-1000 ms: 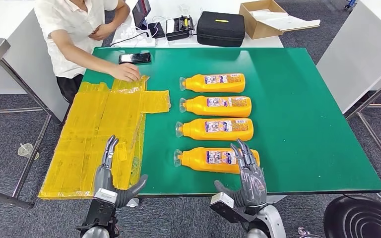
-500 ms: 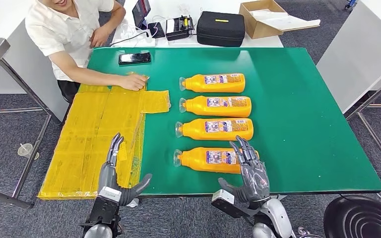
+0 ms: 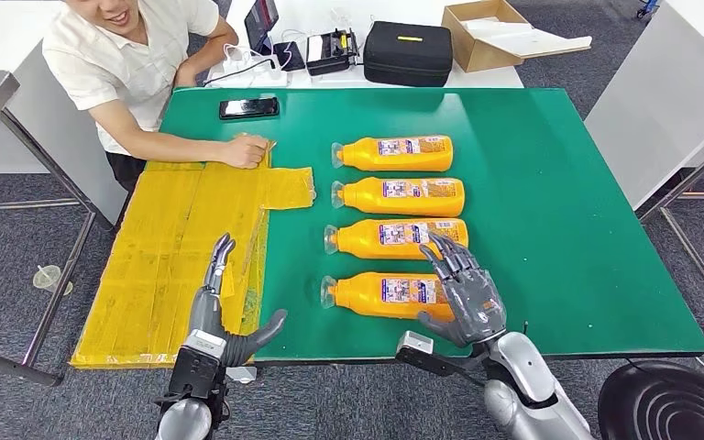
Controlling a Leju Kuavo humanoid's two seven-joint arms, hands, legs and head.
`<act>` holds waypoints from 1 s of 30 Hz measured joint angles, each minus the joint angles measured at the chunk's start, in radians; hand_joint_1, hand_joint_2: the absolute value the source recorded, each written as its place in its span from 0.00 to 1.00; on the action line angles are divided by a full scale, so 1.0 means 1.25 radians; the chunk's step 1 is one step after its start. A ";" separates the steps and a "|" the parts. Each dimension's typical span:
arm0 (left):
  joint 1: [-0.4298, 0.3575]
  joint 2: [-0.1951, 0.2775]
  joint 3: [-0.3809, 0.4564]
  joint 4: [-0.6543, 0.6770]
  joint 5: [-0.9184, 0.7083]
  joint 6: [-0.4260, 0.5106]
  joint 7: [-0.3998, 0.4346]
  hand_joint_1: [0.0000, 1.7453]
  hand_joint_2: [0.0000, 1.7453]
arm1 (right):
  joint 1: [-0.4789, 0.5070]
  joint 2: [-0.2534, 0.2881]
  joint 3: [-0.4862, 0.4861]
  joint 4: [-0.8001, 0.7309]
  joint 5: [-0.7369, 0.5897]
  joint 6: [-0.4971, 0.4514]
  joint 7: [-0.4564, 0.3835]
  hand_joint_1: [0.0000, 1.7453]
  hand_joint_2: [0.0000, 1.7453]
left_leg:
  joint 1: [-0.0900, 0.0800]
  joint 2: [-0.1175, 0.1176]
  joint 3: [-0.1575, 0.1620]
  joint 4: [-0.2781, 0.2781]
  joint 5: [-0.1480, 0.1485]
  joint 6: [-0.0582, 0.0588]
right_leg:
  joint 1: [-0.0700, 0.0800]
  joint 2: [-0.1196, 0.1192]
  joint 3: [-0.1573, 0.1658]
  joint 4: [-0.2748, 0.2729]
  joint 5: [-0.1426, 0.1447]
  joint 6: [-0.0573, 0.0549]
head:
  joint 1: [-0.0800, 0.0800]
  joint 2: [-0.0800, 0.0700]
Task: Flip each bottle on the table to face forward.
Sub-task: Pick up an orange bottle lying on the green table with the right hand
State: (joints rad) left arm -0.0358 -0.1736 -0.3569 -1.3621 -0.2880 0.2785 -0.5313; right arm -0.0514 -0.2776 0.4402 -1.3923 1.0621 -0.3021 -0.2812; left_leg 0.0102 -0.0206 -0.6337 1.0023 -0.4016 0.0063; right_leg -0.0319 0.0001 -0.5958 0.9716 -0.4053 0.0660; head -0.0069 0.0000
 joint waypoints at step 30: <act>-0.045 -0.004 -0.009 0.051 0.069 -0.042 -0.004 0.00 1.00 | -0.188 -0.106 0.149 0.122 -0.176 0.252 0.046 0.00 1.00 | 0.000 0.000 0.000 0.000 0.000 0.000 | 0.000 0.000 0.000 0.000 0.000 0.000 | 0.000 0.000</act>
State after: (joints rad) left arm -0.0924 -0.1781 -0.3685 -1.2978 -0.2012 0.2255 -0.5359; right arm -0.2863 -0.4106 0.6265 -1.2402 0.8424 0.0134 -0.2238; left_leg 0.0102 -0.0208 -0.6340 1.0025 -0.4016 0.0067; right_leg -0.0320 -0.0001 -0.5961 0.9716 -0.4053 0.0663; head -0.0069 0.0000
